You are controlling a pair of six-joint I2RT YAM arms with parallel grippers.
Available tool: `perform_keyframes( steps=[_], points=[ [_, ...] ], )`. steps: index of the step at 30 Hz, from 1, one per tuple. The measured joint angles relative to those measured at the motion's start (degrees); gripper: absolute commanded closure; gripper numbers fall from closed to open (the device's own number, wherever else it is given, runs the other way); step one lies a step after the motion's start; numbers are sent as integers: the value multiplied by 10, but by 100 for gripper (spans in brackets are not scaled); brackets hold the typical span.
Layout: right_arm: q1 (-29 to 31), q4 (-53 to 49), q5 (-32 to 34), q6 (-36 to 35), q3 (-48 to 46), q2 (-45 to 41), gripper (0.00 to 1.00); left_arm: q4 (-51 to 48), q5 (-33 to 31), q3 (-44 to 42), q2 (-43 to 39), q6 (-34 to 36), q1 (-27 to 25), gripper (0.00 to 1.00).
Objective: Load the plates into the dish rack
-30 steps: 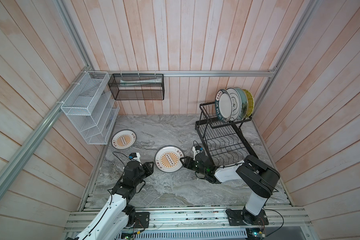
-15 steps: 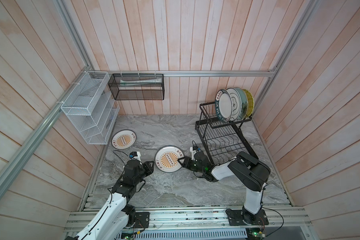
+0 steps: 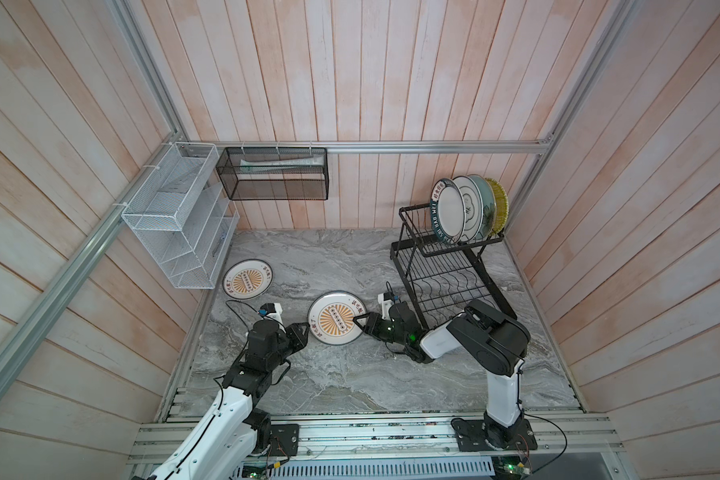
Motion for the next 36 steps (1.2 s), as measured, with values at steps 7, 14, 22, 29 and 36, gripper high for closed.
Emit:
perform_keyframes(
  steps=[7,14,22,29,36],
  points=[
    [-2,14,-8,17,1,14,70,0,6,0,4,0,0,67],
    [-8,15,-18,31,3,21,78,-6,12,8,5,0,-1,67],
    [-11,18,-20,42,1,21,83,-20,12,14,5,0,-1,67],
    [-12,25,-19,49,-17,11,86,-33,8,33,13,4,-1,67],
    [-13,19,-17,50,-38,-14,90,-43,2,62,37,17,-1,65]
  ],
)
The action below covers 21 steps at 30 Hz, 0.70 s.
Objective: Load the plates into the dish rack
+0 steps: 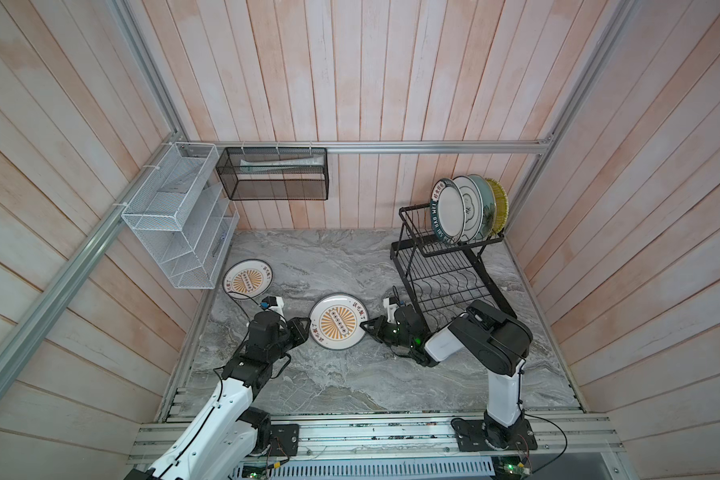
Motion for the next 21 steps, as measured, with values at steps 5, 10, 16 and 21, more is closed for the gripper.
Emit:
perform_keyframes(
  steps=[5,10,16,21],
  points=[
    [-3,-7,1,-2,-10,-19,94,-7,0,29,22,13,0,65],
    [-7,-17,5,-8,-20,-53,100,-11,1,62,49,19,0,63],
    [-14,-44,19,-25,-33,-122,100,-8,10,96,80,26,0,63],
    [-25,-96,43,-58,-43,-205,100,-10,19,137,110,41,0,61]
  ],
)
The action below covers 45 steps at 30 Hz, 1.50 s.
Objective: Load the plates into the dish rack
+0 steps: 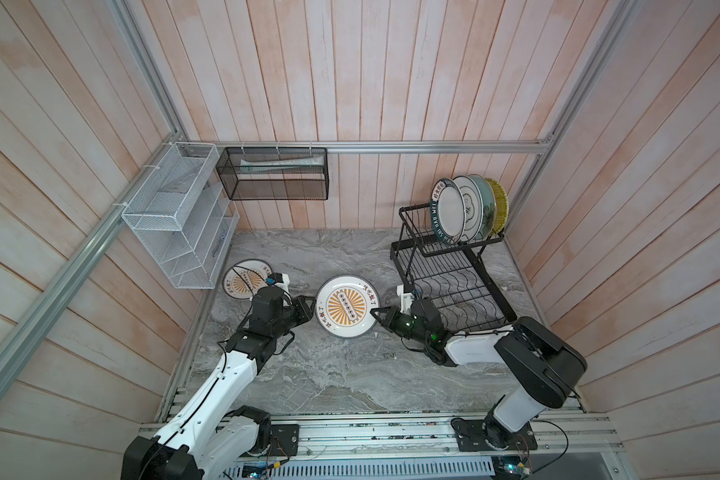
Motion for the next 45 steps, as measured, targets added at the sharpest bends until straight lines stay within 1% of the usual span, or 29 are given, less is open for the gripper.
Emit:
perform_keyframes(
  steps=[3,7,13,20,26,31,37,45],
  points=[
    [-16,-42,12,-27,0,-54,100,7,19,20,9,7,-2,60],
    [-46,-91,20,-63,0,-117,100,24,42,21,9,11,-16,58],
    [-81,-141,14,-106,-3,-166,100,54,74,19,24,19,-50,58],
    [-100,-148,-21,-126,-14,-173,100,87,91,16,72,20,-83,58],
    [-100,-132,-47,-119,-28,-173,100,109,99,14,102,16,-87,58],
    [-100,-111,-69,-113,-30,-168,100,117,98,12,106,11,-88,59],
    [-100,-96,-86,-110,-30,-165,100,120,97,10,106,6,-88,64],
    [-100,-91,-92,-108,-30,-160,100,126,98,10,114,0,-89,76]
  ],
)
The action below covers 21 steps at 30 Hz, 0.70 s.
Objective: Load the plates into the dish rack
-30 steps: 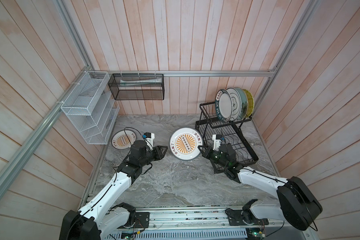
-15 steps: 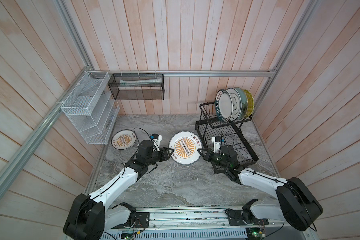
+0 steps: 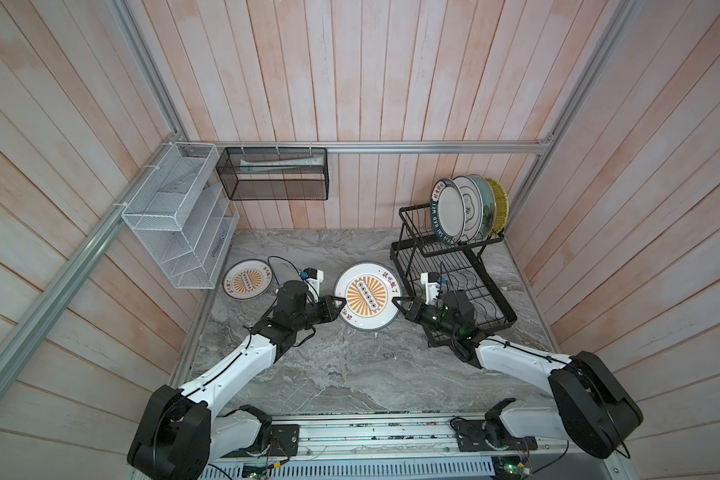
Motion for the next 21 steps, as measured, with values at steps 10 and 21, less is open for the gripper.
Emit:
perform_keyframes(
  steps=[10,21],
  points=[
    [-3,1,0,6,0,0,99,12,4,0,3,-14,0,93],
    [-11,17,3,25,0,0,84,75,0,-11,9,-53,-8,100]
  ],
)
